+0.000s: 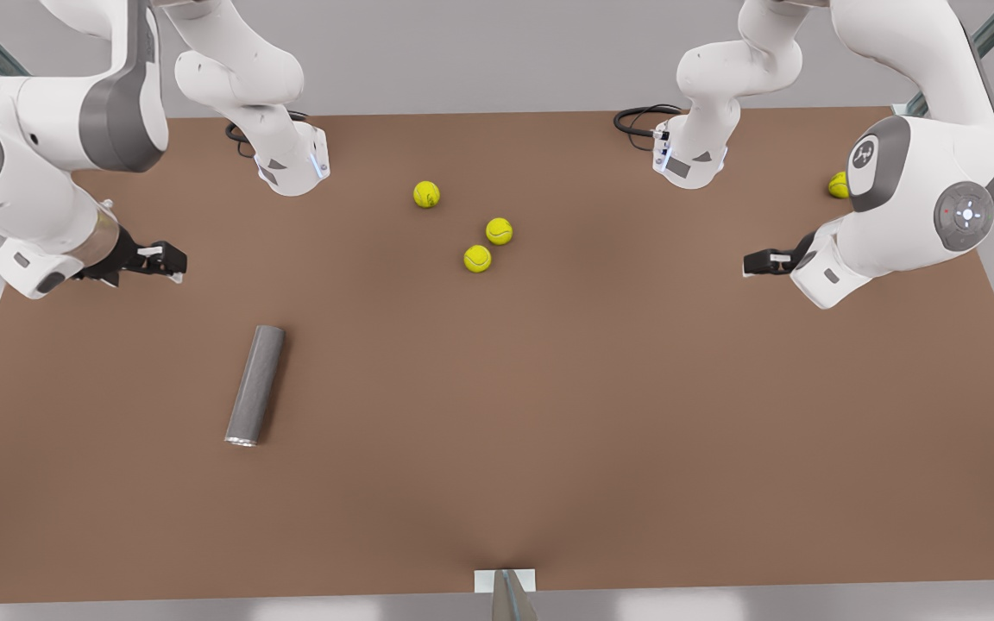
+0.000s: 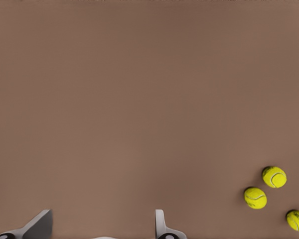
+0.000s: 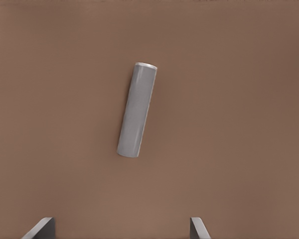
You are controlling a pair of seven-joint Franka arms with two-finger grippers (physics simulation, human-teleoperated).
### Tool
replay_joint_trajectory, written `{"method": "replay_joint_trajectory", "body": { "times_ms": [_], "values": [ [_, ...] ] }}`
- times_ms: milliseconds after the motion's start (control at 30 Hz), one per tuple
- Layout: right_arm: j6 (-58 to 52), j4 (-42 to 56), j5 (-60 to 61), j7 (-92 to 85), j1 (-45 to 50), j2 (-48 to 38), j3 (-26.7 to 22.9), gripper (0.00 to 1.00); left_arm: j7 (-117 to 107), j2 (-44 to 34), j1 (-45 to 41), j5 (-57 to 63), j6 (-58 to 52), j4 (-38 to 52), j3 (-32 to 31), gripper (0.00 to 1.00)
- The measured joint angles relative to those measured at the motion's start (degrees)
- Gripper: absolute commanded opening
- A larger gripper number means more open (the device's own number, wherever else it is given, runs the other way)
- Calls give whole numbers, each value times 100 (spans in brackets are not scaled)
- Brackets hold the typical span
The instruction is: Put the tennis tube upright
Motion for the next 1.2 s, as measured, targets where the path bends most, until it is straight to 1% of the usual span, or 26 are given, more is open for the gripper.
{"method": "replay_joint_trajectory", "body": {
  "times_ms": [67,100,167,400,467,567,800,900,1067,1200],
  "values": [
    [78,-66,-22,-11,41,176,-3,100,-16,-11,7,1,23,0,0,100],
    [184,-116,-66,-13,80,567,-7,100,-22,-22,11,-2,26,0,-3,100],
    [606,-538,-125,-12,139,939,-8,100,-45,-20,11,-1,33,4,-9,100],
    [2589,-2044,-64,142,-14,1061,-11,100,-136,43,-42,43,98,-7,11,100],
    [3084,-2268,78,221,-63,1280,-12,100,-159,45,-140,85,107,-25,117,100],
    [3655,-2345,216,355,-65,1567,-12,100,-189,59,-206,128,126,-48,179,100],
    [4400,-2442,491,613,-141,1901,-22,100,-243,62,-237,156,144,-126,192,100],
    [4571,-2637,494,711,-134,1934,-33,100,-259,83,-239,159,140,-162,195,100],
    [5178,-3283,460,855,-171,1957,-64,100,-277,128,-224,160,152,-167,234,100],
    [5483,-3461,448,946,-177,1992,-98,100,-288,167,-232,161,155,-175,235,100]
  ]
}}
